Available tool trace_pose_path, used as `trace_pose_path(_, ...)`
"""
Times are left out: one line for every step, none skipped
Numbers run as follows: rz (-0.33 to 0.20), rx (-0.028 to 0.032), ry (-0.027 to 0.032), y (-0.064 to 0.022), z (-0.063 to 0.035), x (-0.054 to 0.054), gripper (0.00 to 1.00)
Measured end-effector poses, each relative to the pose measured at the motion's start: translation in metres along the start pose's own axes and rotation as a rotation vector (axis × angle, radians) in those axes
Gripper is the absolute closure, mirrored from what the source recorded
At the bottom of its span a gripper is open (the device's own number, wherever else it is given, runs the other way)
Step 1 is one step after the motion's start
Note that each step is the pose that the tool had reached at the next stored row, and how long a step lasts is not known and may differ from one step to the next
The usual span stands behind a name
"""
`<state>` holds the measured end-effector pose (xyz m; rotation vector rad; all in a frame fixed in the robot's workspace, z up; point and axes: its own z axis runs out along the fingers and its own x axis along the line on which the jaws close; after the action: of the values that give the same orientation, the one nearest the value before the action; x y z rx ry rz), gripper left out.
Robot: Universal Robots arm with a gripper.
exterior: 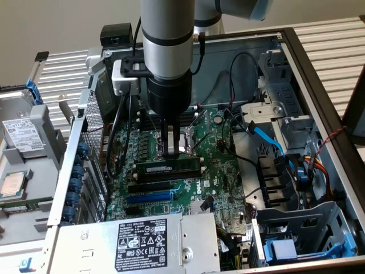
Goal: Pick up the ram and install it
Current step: 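Insert the ram into the slot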
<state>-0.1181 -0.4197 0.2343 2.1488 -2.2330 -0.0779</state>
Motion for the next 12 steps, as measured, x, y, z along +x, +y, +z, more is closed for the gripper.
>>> trace_pose_path(0.0, 0.0, 0.0, 0.0, 0.0002, 0.0, 0.88)
trace_pose_path(0.0, 0.0, 0.0, 0.0, 0.0004, 0.0, 0.88)
trace_pose_path(0.0, 0.0, -0.0001, 0.0, 0.0006, 0.0, 0.88)
trace_pose_path(0.0, -0.0001, 0.0, -0.0001, 0.0007, 0.0, 0.88)
trace_pose_path(0.0, -0.0001, 0.0001, -0.0001, 0.0007, 0.0, 0.88)
trace_pose_path(0.0, -0.0001, 0.0001, -0.0001, 0.0008, 0.0, 0.88)
trace_pose_path(0.0, -0.0001, 0.0001, -0.0001, 0.0008, 0.0, 0.88)
trace_pose_path(0.0, -0.0001, 0.0, -0.0001, 0.0009, 0.0, 0.88)
trace_pose_path(0.0, -0.0001, -0.0001, -0.0001, 0.0009, 0.0, 0.88)
trace_pose_path(0.0, -0.0001, 0.0, -0.0001, 0.0009, 0.0, 0.88)
trace_pose_path(0.0, -0.0001, 0.0, -0.0001, 0.0009, 0.0, 0.88)
trace_pose_path(0.0, -0.0001, 0.0, -0.0001, 0.0009, 0.0, 0.88)
